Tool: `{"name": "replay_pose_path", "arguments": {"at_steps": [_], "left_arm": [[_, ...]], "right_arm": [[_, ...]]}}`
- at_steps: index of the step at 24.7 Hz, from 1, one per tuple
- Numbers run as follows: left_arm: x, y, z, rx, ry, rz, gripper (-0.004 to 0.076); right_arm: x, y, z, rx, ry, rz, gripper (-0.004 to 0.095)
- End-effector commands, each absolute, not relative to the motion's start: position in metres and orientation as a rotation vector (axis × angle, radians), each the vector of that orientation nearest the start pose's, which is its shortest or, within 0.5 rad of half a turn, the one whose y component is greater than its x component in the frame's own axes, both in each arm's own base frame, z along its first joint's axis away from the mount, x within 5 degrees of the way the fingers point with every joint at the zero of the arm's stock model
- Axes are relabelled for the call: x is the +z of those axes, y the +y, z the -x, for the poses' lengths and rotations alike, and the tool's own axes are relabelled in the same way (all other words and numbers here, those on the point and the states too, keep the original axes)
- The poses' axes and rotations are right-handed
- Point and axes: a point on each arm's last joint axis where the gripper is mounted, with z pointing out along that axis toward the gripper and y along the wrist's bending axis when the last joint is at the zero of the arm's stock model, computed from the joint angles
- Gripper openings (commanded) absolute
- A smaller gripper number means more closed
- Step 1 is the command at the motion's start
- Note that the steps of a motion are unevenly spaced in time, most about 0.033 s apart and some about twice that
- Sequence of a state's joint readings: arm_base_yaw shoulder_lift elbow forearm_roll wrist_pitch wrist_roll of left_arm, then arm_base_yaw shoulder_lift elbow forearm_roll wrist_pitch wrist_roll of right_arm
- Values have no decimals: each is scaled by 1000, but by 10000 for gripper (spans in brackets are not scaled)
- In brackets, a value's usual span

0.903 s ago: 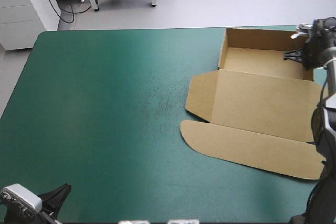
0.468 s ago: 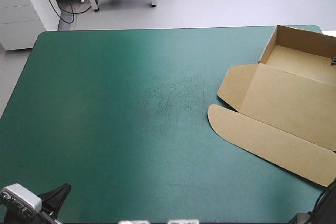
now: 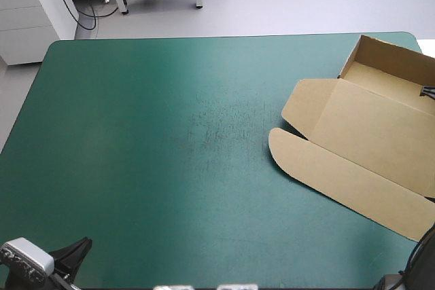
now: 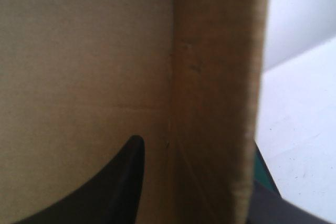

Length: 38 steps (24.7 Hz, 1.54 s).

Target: Fold the box

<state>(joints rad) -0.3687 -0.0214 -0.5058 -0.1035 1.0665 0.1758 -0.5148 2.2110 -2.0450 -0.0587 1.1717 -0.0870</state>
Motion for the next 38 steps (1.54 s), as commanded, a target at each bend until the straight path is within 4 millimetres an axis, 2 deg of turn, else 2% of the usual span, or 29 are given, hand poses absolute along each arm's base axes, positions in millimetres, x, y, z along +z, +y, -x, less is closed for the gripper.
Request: {"name": "replay_pose_path", "arguments": {"at_steps": [1,3,6,12,16,18,19,21,23,24,25,26,27,29,31,32,33,35,38], "left_arm": [[291,-5,12,-272,1860,-519,-8],[291,-5,12,-272,1860,-519,-8],[291,-5,12,-272,1860,-519,-8],[291,-4,12,-267,1860,-519,-8],[291,-4,12,-267,1860,-519,-8],[290,-4,12,-260,1863,-520,-8],[291,-4,11,-249,1857,-526,-8],[291,-3,11,-247,1857,-526,-8],[291,-3,11,-247,1857,-526,-8],[291,-3,11,-248,1857,-525,-8],[291,-3,11,-248,1857,-525,-8],[291,-3,11,-250,1855,-522,-8],[291,-3,11,-251,1856,-520,-8],[291,-3,11,-254,1855,-516,-8],[291,-3,11,-254,1855,-516,-8],[291,-3,11,-254,1855,-516,-8],[291,-3,11,-254,1855,-516,-8],[291,-3,11,-254,1855,-516,-8],[291,-3,11,-254,1855,-516,-8]], "right_arm": [[288,-243,-408,-308,2687,-524,458],[297,-242,-408,-316,2657,-526,508],[323,-240,-406,-326,2584,-518,549],[398,-226,-383,-380,2389,-489,549],[449,-202,-357,-338,2263,-457,546],[472,-182,-345,-275,2205,-410,537],[497,-157,-331,-208,2137,-348,515],[516,-131,-321,-161,2089,-266,445],[531,-104,-311,-143,2053,-179,331],[545,-72,-301,-116,2016,-74,161],[550,-60,-298,-107,2003,-28,90],[559,-29,-288,-52,1967,72,-17],[564,-14,-282,-21,1950,117,-17],[571,32,-264,95,1910,270,-18],[562,64,-249,157,1936,379,-18],[555,70,-247,157,1965,392,-17],[543,81,-236,137,2010,411,-17],[517,90,-224,71,2092,411,-18],[489,95,-202,39,2146,417,-18]]}}
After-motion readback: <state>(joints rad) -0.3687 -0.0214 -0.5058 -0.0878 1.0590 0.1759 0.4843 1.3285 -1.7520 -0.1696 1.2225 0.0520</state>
